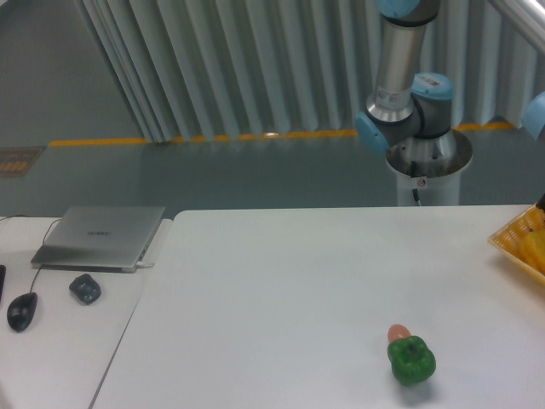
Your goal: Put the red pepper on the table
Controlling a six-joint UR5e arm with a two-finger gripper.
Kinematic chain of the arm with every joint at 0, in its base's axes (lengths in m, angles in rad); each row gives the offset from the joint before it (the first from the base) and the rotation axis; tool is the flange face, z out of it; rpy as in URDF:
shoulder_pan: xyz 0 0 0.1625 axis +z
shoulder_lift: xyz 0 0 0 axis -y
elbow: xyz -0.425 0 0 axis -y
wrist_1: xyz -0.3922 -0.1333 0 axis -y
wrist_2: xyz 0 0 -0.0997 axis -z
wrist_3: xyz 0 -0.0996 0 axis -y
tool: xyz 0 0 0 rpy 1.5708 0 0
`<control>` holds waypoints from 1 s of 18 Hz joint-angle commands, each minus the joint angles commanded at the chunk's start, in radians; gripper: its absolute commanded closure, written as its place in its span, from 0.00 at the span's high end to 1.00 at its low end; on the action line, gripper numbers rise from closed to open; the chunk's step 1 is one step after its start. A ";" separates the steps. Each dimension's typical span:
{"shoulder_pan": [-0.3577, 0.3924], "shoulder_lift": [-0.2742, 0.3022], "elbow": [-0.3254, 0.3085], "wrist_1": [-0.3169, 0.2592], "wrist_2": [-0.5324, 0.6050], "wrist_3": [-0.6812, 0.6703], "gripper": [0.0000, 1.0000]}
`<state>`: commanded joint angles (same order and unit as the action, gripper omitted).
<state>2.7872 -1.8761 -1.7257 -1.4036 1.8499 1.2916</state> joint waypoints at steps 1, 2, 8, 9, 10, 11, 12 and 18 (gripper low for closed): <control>-0.002 0.000 0.002 0.002 0.002 0.000 1.00; -0.002 0.000 0.002 0.002 0.002 0.002 1.00; -0.002 -0.002 0.002 0.003 0.005 0.009 0.83; -0.002 -0.002 0.002 0.003 0.005 0.011 0.81; -0.002 -0.002 0.005 0.003 0.003 0.011 0.80; 0.000 -0.002 0.011 0.002 0.005 0.011 0.72; -0.002 0.000 0.012 0.000 0.006 0.011 0.60; 0.000 0.012 0.055 -0.067 0.006 0.008 0.36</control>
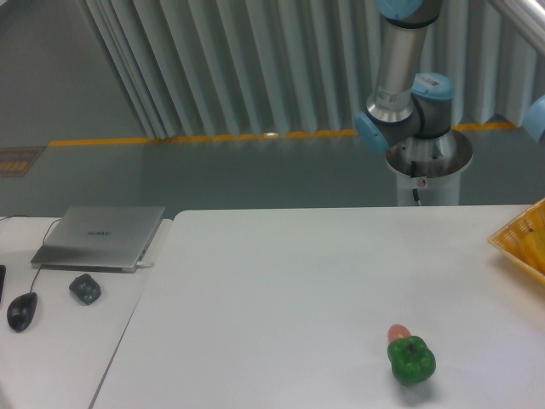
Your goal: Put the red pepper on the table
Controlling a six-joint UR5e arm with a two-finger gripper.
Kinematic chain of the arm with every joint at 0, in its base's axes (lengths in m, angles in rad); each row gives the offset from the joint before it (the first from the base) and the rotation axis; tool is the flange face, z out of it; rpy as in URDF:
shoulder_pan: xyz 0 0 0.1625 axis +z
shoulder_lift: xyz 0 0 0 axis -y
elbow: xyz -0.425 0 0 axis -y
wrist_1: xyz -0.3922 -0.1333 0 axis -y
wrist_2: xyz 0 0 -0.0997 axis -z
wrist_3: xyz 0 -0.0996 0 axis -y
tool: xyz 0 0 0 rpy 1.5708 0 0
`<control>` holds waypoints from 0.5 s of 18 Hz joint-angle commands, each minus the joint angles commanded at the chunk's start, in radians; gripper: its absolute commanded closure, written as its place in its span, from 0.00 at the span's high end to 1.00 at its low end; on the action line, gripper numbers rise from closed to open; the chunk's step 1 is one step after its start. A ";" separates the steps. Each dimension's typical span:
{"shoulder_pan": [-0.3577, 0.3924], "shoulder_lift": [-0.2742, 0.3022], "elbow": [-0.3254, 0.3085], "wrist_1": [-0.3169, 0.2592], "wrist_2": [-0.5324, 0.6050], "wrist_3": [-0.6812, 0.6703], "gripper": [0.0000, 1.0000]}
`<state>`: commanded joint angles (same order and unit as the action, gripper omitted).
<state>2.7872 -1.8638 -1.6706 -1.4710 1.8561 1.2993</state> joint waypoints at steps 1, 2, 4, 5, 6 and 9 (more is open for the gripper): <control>0.000 0.002 0.008 -0.005 0.000 0.003 0.36; 0.000 0.008 0.011 -0.008 0.000 0.003 0.35; 0.000 0.011 0.011 -0.009 0.000 0.003 0.25; 0.002 0.012 0.011 -0.011 0.000 0.003 0.19; 0.002 0.020 0.014 -0.012 0.000 0.005 0.19; 0.000 0.034 0.051 -0.060 -0.002 0.005 0.19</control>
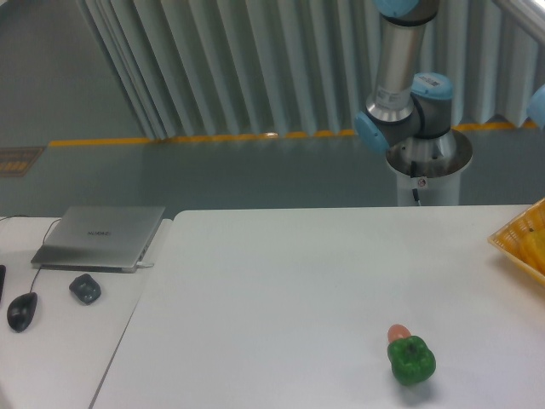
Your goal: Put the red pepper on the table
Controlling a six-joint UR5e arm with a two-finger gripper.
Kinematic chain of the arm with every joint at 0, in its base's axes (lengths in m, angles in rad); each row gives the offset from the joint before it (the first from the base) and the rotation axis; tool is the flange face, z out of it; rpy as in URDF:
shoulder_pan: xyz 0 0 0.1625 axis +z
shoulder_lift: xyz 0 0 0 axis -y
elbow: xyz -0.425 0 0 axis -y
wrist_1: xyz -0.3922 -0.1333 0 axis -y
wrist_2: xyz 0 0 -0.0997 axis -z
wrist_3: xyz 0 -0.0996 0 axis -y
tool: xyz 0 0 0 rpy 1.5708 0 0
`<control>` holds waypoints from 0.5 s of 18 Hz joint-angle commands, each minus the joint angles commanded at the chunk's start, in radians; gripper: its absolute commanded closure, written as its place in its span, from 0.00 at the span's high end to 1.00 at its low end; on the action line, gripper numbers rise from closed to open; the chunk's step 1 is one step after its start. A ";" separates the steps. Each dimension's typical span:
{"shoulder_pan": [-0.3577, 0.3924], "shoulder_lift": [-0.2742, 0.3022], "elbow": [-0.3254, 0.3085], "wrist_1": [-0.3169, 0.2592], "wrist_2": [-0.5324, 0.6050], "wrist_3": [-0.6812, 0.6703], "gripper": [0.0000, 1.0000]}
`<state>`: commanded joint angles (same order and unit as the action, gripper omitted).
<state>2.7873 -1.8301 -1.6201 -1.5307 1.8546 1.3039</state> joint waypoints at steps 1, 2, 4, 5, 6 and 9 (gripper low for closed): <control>-0.005 0.012 0.024 -0.020 0.000 0.000 0.19; -0.012 0.018 0.051 -0.044 -0.002 0.000 0.19; -0.054 0.018 0.100 -0.083 -0.008 0.000 0.20; -0.067 0.018 0.112 -0.083 -0.014 0.000 0.20; -0.083 0.018 0.117 -0.079 -0.021 0.000 0.20; -0.106 0.018 0.149 -0.074 -0.096 0.000 0.20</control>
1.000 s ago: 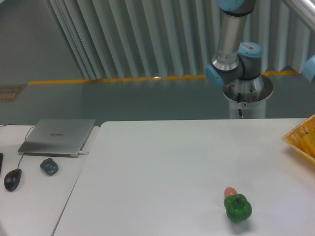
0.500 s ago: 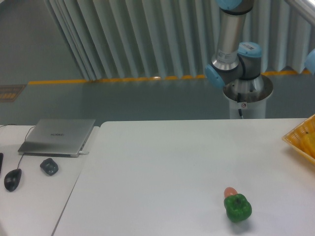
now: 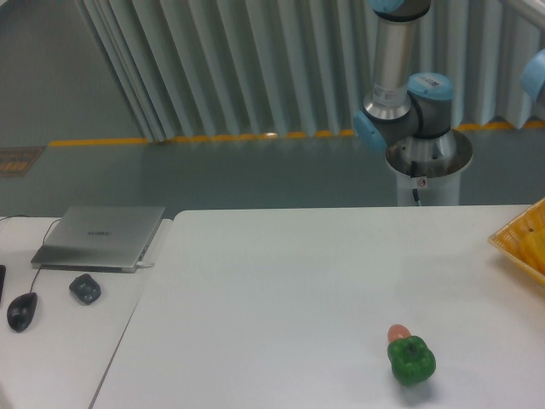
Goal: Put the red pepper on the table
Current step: 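Grasp the red bell pepper and lift it from the crate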
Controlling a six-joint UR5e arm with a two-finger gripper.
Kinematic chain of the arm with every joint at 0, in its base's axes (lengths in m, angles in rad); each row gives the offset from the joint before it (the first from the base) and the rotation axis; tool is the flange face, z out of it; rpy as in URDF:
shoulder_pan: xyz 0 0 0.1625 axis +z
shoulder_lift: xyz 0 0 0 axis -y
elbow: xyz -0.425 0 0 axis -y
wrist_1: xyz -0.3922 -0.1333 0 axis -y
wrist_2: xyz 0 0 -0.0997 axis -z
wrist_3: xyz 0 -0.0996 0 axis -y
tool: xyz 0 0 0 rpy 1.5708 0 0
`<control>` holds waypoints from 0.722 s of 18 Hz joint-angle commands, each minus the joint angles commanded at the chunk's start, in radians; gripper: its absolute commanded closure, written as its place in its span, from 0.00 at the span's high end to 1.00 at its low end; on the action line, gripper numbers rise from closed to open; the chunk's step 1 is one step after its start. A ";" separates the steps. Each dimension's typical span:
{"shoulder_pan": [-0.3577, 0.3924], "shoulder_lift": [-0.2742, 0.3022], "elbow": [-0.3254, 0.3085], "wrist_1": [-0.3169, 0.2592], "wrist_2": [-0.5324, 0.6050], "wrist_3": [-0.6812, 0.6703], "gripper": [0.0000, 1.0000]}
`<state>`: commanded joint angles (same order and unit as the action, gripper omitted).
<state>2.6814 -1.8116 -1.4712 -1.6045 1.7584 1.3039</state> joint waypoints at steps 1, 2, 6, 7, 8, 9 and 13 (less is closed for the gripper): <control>0.000 0.000 0.005 0.000 -0.052 0.000 0.20; 0.000 0.000 0.006 0.002 -0.098 -0.002 0.21; -0.023 0.003 0.006 0.021 -0.216 -0.012 0.22; -0.031 0.008 0.006 0.025 -0.239 -0.014 0.22; -0.038 0.009 0.006 0.025 -0.261 -0.026 0.22; -0.049 0.008 0.005 0.028 -0.276 -0.055 0.22; -0.101 -0.002 -0.009 0.101 -0.336 -0.153 0.22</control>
<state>2.5803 -1.8131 -1.4802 -1.5035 1.4221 1.1507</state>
